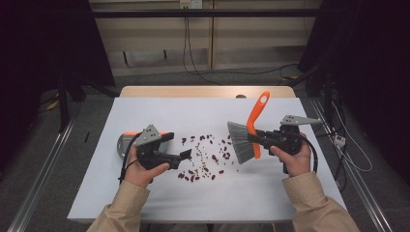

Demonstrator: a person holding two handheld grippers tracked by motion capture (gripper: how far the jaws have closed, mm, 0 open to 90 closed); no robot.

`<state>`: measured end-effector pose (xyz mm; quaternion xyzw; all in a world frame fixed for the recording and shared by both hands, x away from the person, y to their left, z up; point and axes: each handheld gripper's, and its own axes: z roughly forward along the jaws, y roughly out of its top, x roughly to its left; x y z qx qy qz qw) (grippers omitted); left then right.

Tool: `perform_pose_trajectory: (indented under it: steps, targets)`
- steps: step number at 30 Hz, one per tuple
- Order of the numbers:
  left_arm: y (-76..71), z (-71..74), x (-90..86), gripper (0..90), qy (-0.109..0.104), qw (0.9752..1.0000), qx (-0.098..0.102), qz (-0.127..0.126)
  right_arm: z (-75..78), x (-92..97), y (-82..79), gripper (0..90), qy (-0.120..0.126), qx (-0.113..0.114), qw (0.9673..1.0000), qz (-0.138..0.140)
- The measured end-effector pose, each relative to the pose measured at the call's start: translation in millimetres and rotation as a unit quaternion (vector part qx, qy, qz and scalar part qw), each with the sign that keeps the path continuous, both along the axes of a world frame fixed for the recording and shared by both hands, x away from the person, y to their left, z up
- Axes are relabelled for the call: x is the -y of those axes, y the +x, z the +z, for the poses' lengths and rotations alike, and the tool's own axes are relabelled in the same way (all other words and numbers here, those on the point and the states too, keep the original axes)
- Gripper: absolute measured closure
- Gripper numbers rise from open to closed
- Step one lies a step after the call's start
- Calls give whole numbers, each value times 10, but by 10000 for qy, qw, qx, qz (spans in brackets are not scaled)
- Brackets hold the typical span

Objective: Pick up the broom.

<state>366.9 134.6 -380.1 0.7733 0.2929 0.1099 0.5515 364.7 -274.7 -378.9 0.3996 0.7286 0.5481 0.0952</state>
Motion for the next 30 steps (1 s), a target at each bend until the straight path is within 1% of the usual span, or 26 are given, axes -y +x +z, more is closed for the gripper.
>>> perform_pose_trajectory:
  steps: [3, 5, 7, 9, 11, 13, 16, 19, 23, 26, 27, 29, 30]
  targets:
    - [-9, -8, -76, 71, 21, 10000, -8, 70, 1, 53, 8, 700, -99, -61, 9999, -106]
    - [-16, -16, -126, 69, 69, 9999, 0, 94, 0, 79, 10, 701, -268, -86, 9994, -180]
    - [-22, -26, -181, 69, 81, 9999, 8, 122, -3, 103, 11, 701, -333, -139, 9991, -239]
    - [-29, -34, -235, 69, 87, 9998, 5, 180, -3, 131, 13, 700, -430, -137, 9986, -269]
    - [-32, -44, -287, 69, 83, 9997, -5, 219, 3, 160, 13, 701, -511, -173, 9979, -344]
    - [-38, -56, -336, 69, 99, 9996, -5, 273, 11, 190, 12, 701, -646, -184, 9969, -400]
    - [-48, -78, -394, 69, 97, 9993, -36, 349, 22, 242, 14, 701, -727, -198, 9961, -452]
    - [-57, -88, -441, 69, 134, 9993, -34, 356, 39, 288, 19, 701, -882, -243, 9943, -547]
    - [-70, -92, -494, 70, 119, 9991, -29, 396, 59, 326, 21, 701, -1180, -240, 9907, -641]
    - [-79, -97, -524, 70, 121, 9990, -24, 433, 62, 328, 41, 700, -1435, -291, 9870, -667]
    - [-82, -97, -533, 70, 127, 9989, -14, 440, 59, 318, 52, 700, -1556, -301, 9851, -667]
    - [-84, -97, -550, 70, 128, 9989, 1, 444, 38, 268, 76, 700, -1837, -312, 9797, -746]
    - [-87, -95, -560, 71, 148, 9989, -15, 453, 14, 239, 95, 700, -1921, -357, 9778, -763]
